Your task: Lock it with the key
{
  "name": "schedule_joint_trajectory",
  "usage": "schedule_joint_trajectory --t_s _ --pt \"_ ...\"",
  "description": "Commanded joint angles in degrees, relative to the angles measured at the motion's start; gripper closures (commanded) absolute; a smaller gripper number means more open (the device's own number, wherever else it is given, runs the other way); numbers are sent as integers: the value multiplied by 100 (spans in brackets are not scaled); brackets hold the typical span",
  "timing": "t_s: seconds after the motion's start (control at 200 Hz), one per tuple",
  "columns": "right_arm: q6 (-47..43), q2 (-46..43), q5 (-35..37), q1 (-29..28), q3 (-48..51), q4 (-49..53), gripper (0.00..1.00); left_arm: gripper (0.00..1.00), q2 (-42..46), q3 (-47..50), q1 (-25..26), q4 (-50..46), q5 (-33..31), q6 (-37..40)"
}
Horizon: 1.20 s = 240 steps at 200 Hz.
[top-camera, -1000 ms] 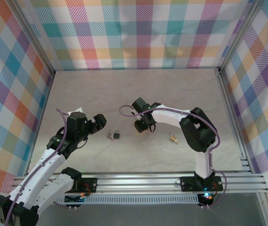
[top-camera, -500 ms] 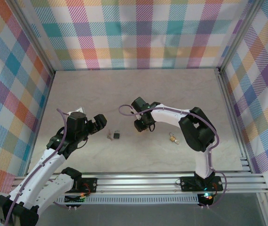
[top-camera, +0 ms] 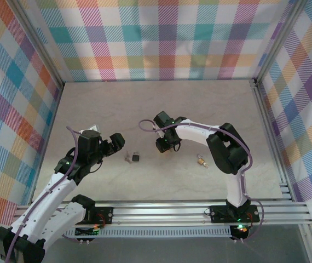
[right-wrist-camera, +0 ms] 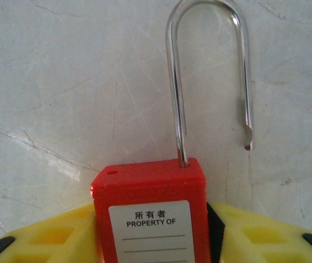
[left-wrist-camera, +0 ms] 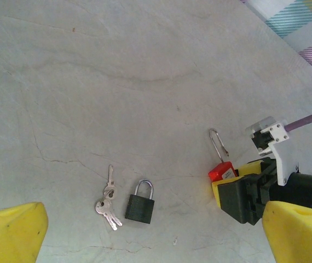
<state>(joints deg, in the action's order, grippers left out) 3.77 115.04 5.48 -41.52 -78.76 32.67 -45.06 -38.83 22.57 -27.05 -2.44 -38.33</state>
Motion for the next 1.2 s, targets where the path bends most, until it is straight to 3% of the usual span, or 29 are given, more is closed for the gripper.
schedule_joint_trajectory --t_s 0.0,0.105,0.33,0.715,1.195 --pt "79 227 -150 55 -10 223 56 0 -3 -37 -42 12 70 35" --pt "88 272 -187 74 -25 257 57 0 -7 -24 -43 24 73 37" --pt "132 44 -430 118 77 162 81 0 -4 3 -49 39 125 45" --pt "82 -1206 -1615 135 919 -803 88 0 -176 130 -42 697 521 -256" --pt "-61 -2325 -3658 126 1707 -1723 100 0 -1392 92 -42 2451 1319 -759"
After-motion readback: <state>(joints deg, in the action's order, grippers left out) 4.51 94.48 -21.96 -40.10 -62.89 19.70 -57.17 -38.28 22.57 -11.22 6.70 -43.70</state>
